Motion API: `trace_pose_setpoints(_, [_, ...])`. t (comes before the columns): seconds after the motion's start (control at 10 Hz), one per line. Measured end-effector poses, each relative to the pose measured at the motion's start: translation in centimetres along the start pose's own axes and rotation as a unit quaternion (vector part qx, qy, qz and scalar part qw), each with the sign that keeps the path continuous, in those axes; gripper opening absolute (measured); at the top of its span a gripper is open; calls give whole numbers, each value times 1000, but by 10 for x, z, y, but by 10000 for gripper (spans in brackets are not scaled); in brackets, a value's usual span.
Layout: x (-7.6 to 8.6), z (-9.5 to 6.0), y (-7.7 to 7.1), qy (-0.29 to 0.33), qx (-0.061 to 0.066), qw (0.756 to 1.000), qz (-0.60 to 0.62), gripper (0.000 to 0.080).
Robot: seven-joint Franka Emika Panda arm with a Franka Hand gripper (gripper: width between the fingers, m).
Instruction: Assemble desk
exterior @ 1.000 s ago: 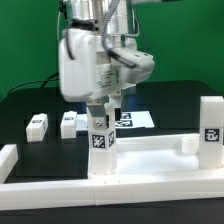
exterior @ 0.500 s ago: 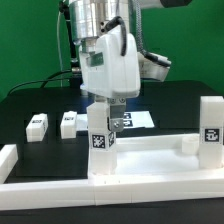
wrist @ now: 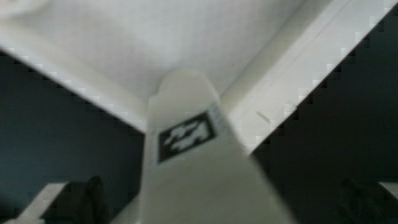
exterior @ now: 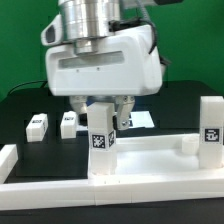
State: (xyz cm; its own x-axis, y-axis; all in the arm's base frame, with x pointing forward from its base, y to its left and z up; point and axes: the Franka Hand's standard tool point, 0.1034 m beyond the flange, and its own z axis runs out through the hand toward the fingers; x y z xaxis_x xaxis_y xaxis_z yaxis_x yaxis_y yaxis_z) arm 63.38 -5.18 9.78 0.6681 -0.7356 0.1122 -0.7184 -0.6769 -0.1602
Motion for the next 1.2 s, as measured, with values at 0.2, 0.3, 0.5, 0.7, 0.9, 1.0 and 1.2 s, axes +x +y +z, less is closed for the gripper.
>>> trace_pose_setpoints(0.2, [1,-1,0,0,-1,998,-57,649])
trace_pose_setpoints(0.3, [1,-1,0,1,-1,999,-54,649])
trace_pose_setpoints(0.5, [1,-2,0,1,-1,999,-45,388])
trace_pose_setpoints(0.7, [2,-2,2,1,-2,1000,-12,291])
trace_pose_setpoints(0.9, [4,-2,4,1,-3,998,60,291])
trace_pose_setpoints(1.0, [5,-3,6,-15,-11,987,158,291])
trace_pose_setpoints(1.2, [5,-2,5,-41,-32,953,297,291])
